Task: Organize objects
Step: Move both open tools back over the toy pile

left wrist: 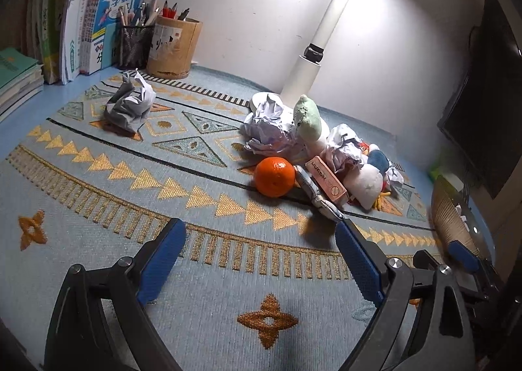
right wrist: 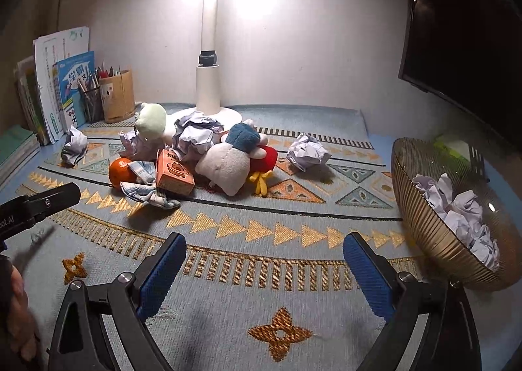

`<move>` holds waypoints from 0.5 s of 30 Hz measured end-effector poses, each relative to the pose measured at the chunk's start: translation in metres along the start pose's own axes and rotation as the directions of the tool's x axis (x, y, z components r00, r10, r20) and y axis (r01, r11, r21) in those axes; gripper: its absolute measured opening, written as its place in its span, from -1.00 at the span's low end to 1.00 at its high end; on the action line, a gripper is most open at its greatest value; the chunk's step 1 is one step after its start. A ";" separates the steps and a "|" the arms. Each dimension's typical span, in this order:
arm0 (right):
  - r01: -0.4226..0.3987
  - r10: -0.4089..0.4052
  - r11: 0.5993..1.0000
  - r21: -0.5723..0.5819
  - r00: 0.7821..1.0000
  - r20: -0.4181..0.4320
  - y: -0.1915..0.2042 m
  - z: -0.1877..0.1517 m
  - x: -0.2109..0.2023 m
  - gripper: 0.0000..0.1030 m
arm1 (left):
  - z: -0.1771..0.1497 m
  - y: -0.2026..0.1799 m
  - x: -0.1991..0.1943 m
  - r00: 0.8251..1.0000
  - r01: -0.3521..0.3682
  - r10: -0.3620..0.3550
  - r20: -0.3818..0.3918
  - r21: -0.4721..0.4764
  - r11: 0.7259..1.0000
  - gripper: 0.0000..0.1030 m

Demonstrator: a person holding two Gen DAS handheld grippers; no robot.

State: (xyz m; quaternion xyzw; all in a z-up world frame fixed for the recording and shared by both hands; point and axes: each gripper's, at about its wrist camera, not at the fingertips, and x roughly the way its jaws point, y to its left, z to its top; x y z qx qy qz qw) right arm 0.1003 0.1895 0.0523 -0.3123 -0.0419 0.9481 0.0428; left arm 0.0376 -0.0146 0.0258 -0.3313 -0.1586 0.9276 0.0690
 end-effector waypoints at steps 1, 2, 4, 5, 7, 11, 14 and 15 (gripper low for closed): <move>0.002 -0.002 1.000 0.000 1.000 -0.008 0.000 0.000 0.002 0.88 | 0.000 -0.001 0.000 1.000 0.000 0.000 0.002 0.005 1.000 0.80; 0.005 -0.005 1.000 0.000 1.000 -0.017 0.000 0.000 0.003 0.88 | 0.000 -0.002 0.000 1.000 -0.001 0.001 0.000 0.010 1.000 0.80; 0.007 -0.007 1.000 0.001 1.000 -0.021 0.000 0.000 0.003 0.88 | 0.000 -0.004 0.002 1.000 -0.004 0.004 -0.010 0.022 1.000 0.80; 0.007 -0.007 1.000 0.003 1.000 -0.015 -0.001 0.000 0.002 0.88 | 0.000 -0.005 0.003 1.000 -0.006 0.006 -0.015 0.027 1.000 0.80; 0.007 -0.007 1.000 0.007 1.000 -0.003 -0.002 -0.001 0.000 0.88 | -0.001 -0.007 0.004 1.000 -0.013 0.014 -0.019 0.036 0.999 0.80; 0.008 -0.008 1.000 0.016 1.000 -0.006 -0.003 -0.001 0.000 0.88 | -0.001 -0.008 0.003 0.999 -0.029 0.029 -0.016 0.038 0.999 0.80; 0.008 -0.008 1.000 0.017 1.000 -0.009 -0.003 -0.001 -0.002 0.88 | -0.001 -0.008 0.006 0.999 -0.037 0.038 -0.028 0.037 0.999 0.80; -0.009 0.010 1.000 0.014 1.000 -0.017 -0.002 -0.002 -0.001 0.88 | -0.001 -0.008 0.005 0.999 -0.042 0.043 -0.023 0.038 0.998 0.80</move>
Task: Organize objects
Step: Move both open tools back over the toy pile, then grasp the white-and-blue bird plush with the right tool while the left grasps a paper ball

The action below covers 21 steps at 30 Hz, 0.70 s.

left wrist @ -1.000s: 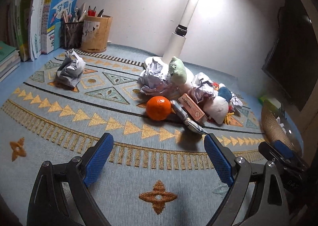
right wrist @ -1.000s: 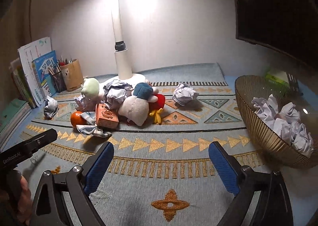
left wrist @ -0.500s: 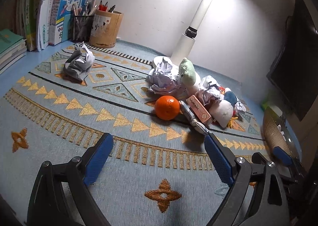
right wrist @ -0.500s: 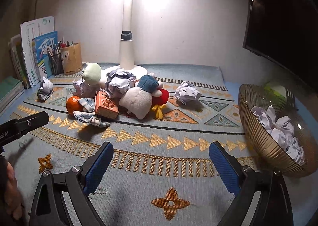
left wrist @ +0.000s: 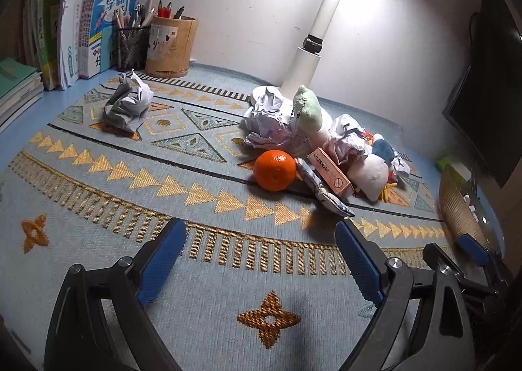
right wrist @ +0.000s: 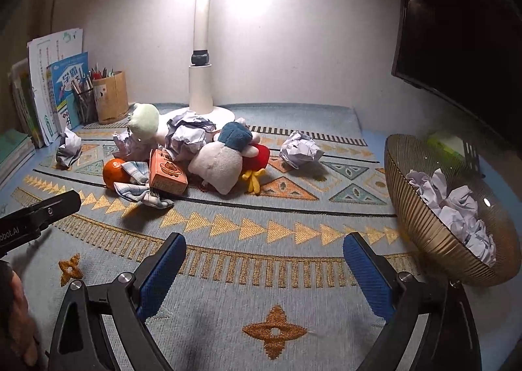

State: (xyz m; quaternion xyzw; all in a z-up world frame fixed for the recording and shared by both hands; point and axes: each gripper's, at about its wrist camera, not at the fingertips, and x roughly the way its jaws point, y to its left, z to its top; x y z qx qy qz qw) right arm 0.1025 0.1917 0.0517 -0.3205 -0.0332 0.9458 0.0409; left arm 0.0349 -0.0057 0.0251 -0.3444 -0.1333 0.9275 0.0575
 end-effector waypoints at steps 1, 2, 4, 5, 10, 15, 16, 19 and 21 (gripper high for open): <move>-0.013 0.013 1.000 -0.001 1.000 -0.009 0.001 -0.001 0.000 0.88 | 0.000 0.000 -0.002 1.000 -0.004 0.004 0.009 -0.001 1.000 0.80; -0.021 0.021 1.000 -0.002 1.000 -0.012 0.001 -0.001 0.000 0.88 | -0.001 0.001 -0.004 1.000 -0.007 0.008 0.019 -0.005 1.000 0.80; -0.036 0.036 0.999 0.000 0.999 -0.008 0.000 -0.002 -0.001 0.88 | -0.001 0.003 -0.006 1.000 -0.010 0.010 0.027 -0.018 1.000 0.80; -0.039 0.039 0.999 0.003 0.999 -0.007 0.000 -0.002 -0.002 0.88 | -0.001 0.004 -0.005 1.000 -0.009 0.009 0.023 -0.023 1.000 0.80; -0.045 0.046 0.999 0.006 0.999 -0.026 0.001 -0.002 0.001 0.88 | -0.001 0.002 -0.005 1.000 -0.001 0.001 0.021 -0.014 1.000 0.80; -0.198 0.196 0.980 -0.006 0.972 -0.133 0.004 0.004 0.016 0.88 | 0.006 0.011 -0.007 0.998 0.063 -0.063 -0.026 0.016 0.998 0.80; -0.223 0.220 0.975 -0.004 0.964 -0.149 0.003 0.007 0.020 0.88 | 0.011 0.019 -0.008 0.997 0.063 -0.062 -0.037 0.024 0.998 0.80; -0.251 0.250 0.968 0.015 0.953 -0.174 0.004 0.023 0.032 0.88 | 0.039 0.059 -0.011 1.000 0.023 -0.023 -0.017 -0.016 1.000 0.80; -0.290 0.296 0.955 0.057 0.938 -0.178 0.001 0.037 0.041 0.88 | 0.060 0.083 -0.007 0.999 0.008 -0.009 -0.032 -0.016 1.000 0.81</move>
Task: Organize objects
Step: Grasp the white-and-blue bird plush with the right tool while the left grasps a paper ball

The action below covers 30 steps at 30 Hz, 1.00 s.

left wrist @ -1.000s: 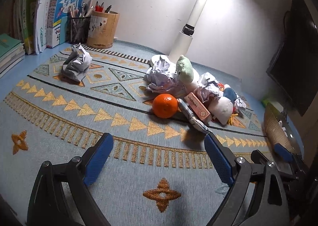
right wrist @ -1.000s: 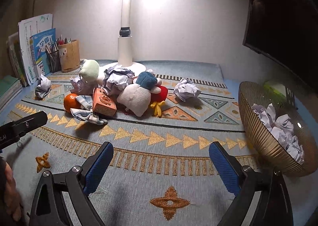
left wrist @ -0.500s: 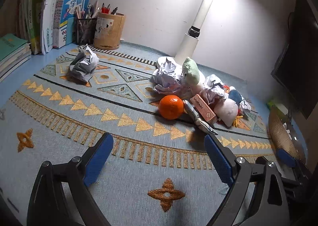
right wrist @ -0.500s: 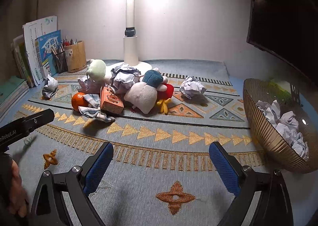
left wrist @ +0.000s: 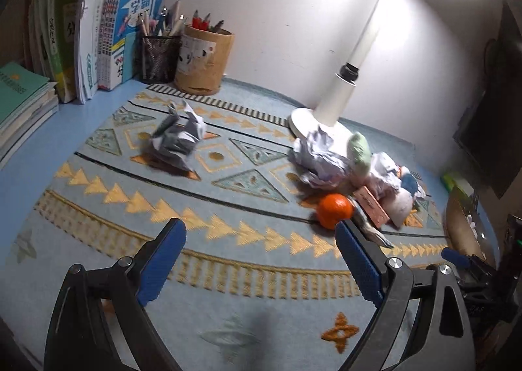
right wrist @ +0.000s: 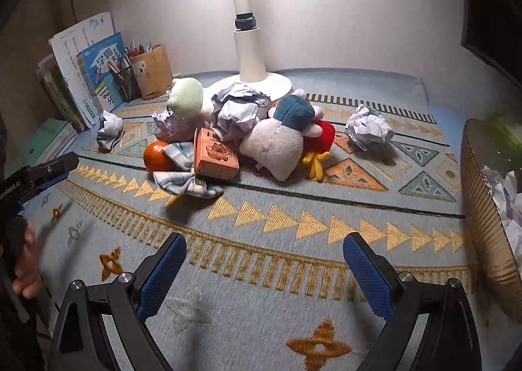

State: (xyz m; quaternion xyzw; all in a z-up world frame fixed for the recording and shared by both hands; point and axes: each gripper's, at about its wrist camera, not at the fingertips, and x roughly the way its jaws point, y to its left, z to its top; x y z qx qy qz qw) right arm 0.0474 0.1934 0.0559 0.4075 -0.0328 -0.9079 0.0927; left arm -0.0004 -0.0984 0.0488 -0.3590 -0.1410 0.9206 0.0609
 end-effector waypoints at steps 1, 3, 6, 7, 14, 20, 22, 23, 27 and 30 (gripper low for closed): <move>-0.031 0.031 0.999 0.023 1.000 -0.001 -0.004 0.007 0.003 0.88 | 0.009 0.008 0.005 1.000 -0.008 0.008 -0.019 0.023 1.000 0.84; -0.076 0.077 0.995 0.070 0.997 -0.012 -0.012 0.019 0.011 0.88 | 0.024 0.021 0.019 0.997 -0.061 0.064 -0.037 0.074 0.995 0.88; -0.111 0.116 0.986 0.125 0.993 -0.032 -0.025 0.030 0.024 0.88 | 0.047 0.045 0.042 0.988 -0.153 0.154 -0.025 0.038 0.987 0.88; -0.113 0.119 0.984 0.141 0.992 -0.037 -0.030 0.031 0.028 0.88 | 0.055 0.052 0.052 0.987 -0.157 0.158 -0.033 0.014 0.987 0.89; -0.160 0.163 0.971 0.180 0.987 -0.003 -0.040 0.034 0.041 0.88 | 0.074 0.051 0.108 0.987 -0.137 0.138 -0.081 0.019 0.990 0.55; -0.076 0.079 0.984 0.163 0.997 -0.013 -0.028 0.050 0.059 0.87 | 0.069 0.038 0.098 0.991 -0.129 0.133 -0.036 0.088 0.988 0.03; -0.052 0.058 0.982 0.183 0.998 -0.024 -0.026 0.056 0.068 0.59 | 0.066 0.033 0.089 0.994 -0.107 0.110 -0.028 0.085 0.991 0.03; -0.057 0.064 0.979 0.196 0.997 -0.030 -0.026 0.059 0.073 0.18 | 0.064 0.030 0.084 0.996 -0.085 0.088 -0.025 0.082 0.993 0.03; -0.048 0.053 0.972 0.230 0.999 -0.013 -0.029 0.056 0.070 0.00 | 0.051 0.011 0.061 1.000 -0.026 0.028 -0.013 0.103 0.994 0.03; -0.084 0.075 0.978 0.191 0.996 0.051 -0.030 0.042 0.033 0.00 | 0.038 -0.008 0.042 1.000 -0.001 0.003 -0.012 0.143 0.990 0.03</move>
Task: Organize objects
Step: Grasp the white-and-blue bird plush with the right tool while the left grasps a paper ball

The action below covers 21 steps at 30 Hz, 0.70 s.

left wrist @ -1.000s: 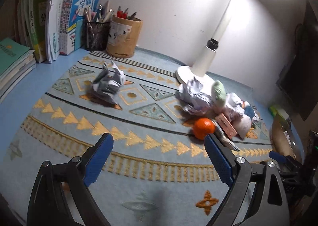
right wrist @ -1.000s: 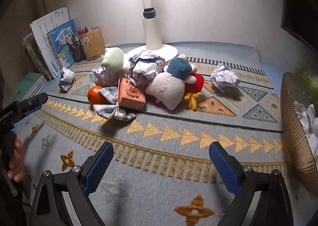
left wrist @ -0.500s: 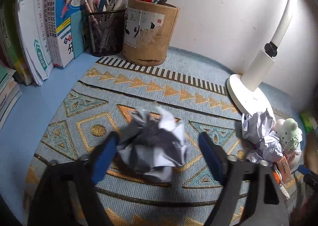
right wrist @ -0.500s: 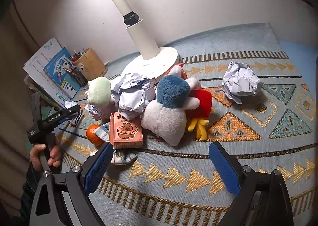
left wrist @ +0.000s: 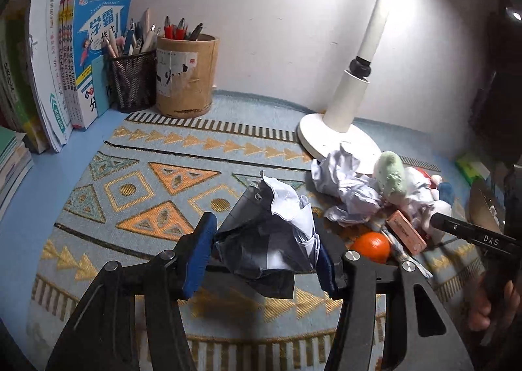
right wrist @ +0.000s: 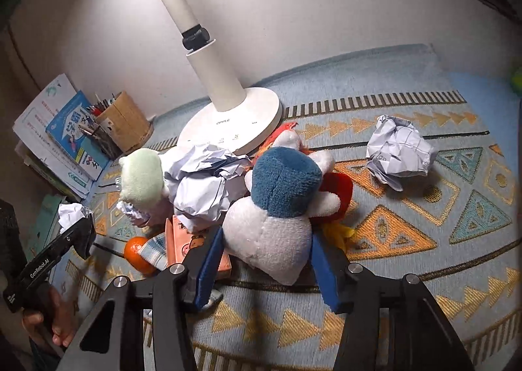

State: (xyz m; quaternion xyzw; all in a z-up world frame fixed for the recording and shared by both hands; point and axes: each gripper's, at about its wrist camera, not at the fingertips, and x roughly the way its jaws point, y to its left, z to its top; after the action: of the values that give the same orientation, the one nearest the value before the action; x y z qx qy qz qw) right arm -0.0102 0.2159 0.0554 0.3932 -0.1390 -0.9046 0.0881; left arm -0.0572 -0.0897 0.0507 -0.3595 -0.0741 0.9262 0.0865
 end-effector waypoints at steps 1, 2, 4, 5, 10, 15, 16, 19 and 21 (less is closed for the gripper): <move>-0.003 0.004 1.000 -0.029 1.000 0.022 0.001 -0.006 -0.016 0.00 | -0.003 -0.007 -0.008 1.000 0.015 -0.015 0.005 0.008 1.000 0.03; -0.009 0.011 0.998 -0.058 0.999 0.032 0.003 -0.012 -0.031 0.00 | -0.007 -0.014 -0.016 0.999 0.037 -0.037 0.012 0.012 0.999 0.03; -0.061 0.062 0.992 -0.111 0.998 0.005 0.004 -0.027 -0.056 0.01 | -0.016 -0.029 -0.032 0.997 0.073 -0.073 0.024 0.012 0.997 0.03; -0.096 0.093 0.987 -0.130 0.995 -0.029 0.004 -0.036 -0.064 0.01 | -0.021 -0.036 -0.038 0.995 0.092 -0.092 0.025 0.007 0.996 0.03; -0.080 0.024 0.951 -0.299 0.982 -0.187 0.018 -0.083 -0.067 0.02 | -0.058 -0.077 -0.042 0.987 0.158 -0.158 -0.007 -0.008 0.987 0.03; 0.045 -0.120 0.925 -0.378 0.977 -0.177 0.017 -0.097 -0.065 0.30 | -0.083 -0.107 -0.021 0.989 0.138 -0.138 -0.055 -0.004 0.990 0.03; 0.058 -0.124 0.930 -0.362 0.979 -0.162 0.013 -0.097 -0.069 0.43 | -0.083 -0.112 -0.022 0.994 0.100 -0.099 -0.045 0.032 0.994 0.05; 0.051 -0.090 0.960 -0.277 0.987 -0.129 -0.002 -0.097 -0.078 0.54 | -0.085 -0.113 -0.027 0.995 0.095 -0.094 -0.018 0.063 0.994 0.09; 0.042 -0.068 0.975 -0.219 0.991 -0.115 -0.005 -0.099 -0.081 0.54 | -0.085 -0.106 -0.024 0.996 0.087 -0.086 -0.034 0.029 0.996 0.09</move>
State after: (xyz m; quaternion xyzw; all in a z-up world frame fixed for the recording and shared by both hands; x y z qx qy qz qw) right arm 0.1169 0.2238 0.0446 0.4396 -0.0232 -0.8907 0.1135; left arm 0.0294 0.0142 0.0257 -0.3695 -0.0743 0.9166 0.1332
